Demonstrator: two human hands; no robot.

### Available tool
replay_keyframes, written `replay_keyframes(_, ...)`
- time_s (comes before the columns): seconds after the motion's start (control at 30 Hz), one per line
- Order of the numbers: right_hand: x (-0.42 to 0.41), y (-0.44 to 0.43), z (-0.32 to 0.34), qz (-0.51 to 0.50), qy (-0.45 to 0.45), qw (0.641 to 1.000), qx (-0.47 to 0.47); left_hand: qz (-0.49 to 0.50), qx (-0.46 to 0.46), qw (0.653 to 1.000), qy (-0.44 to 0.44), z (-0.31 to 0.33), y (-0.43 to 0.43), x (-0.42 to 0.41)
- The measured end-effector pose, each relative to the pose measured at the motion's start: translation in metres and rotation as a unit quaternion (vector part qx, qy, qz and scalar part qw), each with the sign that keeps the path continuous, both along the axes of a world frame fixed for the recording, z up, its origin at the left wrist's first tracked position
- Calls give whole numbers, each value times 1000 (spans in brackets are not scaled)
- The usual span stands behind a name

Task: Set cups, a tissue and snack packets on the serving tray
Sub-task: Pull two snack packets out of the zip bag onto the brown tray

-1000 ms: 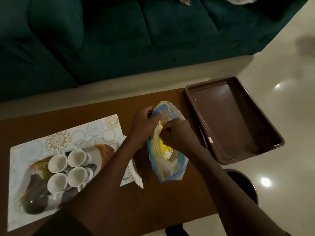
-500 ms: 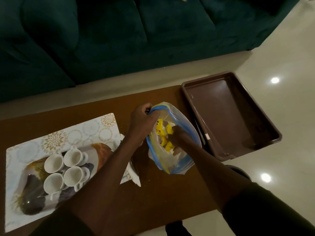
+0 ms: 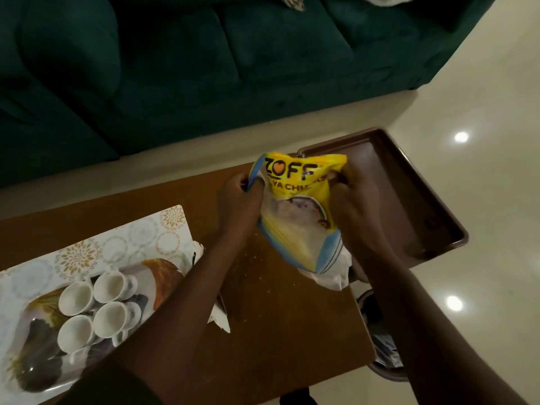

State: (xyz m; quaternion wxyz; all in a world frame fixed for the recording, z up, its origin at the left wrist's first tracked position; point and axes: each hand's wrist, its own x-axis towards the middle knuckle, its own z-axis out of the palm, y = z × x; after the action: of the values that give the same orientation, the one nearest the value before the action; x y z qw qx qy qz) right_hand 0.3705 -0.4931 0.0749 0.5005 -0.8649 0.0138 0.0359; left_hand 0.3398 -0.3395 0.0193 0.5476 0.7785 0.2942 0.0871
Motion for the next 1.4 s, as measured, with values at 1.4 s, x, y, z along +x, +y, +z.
replay_keyframes(1.4,122,-166,-213,67,100,956,-267,29,-62,995,-73,-27,-17,43)
